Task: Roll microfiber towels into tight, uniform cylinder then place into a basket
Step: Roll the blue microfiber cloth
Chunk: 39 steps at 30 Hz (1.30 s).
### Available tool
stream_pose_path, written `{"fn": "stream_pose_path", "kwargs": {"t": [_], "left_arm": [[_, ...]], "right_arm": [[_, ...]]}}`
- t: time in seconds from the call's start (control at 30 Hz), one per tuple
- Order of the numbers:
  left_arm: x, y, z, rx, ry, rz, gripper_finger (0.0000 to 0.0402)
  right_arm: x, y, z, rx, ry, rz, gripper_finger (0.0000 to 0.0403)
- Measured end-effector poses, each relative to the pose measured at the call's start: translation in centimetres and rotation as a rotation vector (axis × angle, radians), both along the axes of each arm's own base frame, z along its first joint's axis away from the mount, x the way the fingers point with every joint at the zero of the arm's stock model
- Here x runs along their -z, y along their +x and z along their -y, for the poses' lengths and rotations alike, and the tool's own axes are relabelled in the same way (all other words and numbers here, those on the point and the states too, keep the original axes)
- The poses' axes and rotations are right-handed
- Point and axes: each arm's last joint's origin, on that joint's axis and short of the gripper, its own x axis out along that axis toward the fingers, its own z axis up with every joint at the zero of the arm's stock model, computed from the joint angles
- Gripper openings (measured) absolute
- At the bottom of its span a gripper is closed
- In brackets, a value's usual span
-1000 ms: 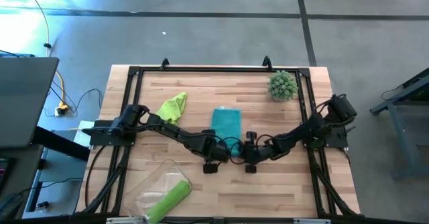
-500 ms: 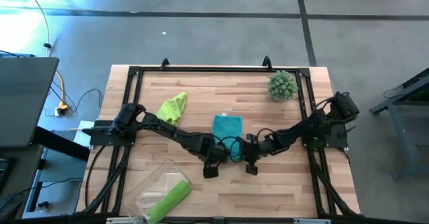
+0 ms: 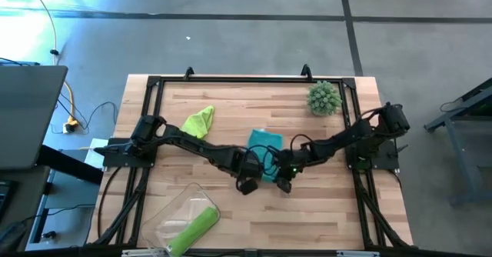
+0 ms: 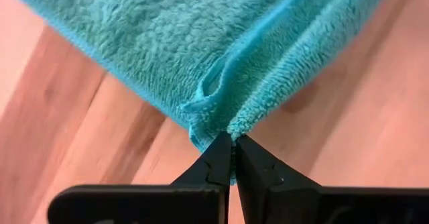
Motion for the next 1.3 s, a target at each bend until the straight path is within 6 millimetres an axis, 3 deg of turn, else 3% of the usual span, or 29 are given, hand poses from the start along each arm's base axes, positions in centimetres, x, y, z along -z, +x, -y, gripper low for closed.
{"fn": "stream_pose_path", "kwargs": {"t": [0.17, 0.4, 0.6, 0.9, 1.03, 1.17, 1.3], "left_arm": [[0.0, 0.1, -0.9, -0.076, 0.061, 0.013, 0.0005], [2.6, 0.7, -2.0, -0.108, 0.087, -0.037, 0.0005], [3.2, 1.0, -2.2, -0.084, 0.092, -0.037, 0.0005], [3.4, 1.0, -2.2, -0.059, 0.066, -0.049, 0.0005], [3.4, 1.0, -2.2, -0.059, 0.065, -0.049, 0.0005], [3.5, 1.0, -2.2, -0.058, 0.065, -0.048, 0.0005], [3.5, 1.0, -2.2, -0.046, 0.068, -0.049, 0.0005]], "right_arm": [[0.1, 0.1, 0.7, 0.024, 0.0, -0.01, 0.0003], [0.2, 0.1, 1.0, 0.038, -0.009, -0.016, 0.0002], [0.2, 0.1, 1.0, 0.004, -0.047, -0.009, 0.0008], [-0.7, -0.6, 1.7, -0.108, -0.086, -0.01, 0.0119], [-1.8, -1.9, 2.0, -0.112, -0.067, -0.084, 0.014], [-3.4, -2.8, 0.6, -0.143, -0.156, -0.023, 0.0138], [-4.2, -2.8, -3.1, -0.314, -0.416, 0.201, 0.0135]]}}
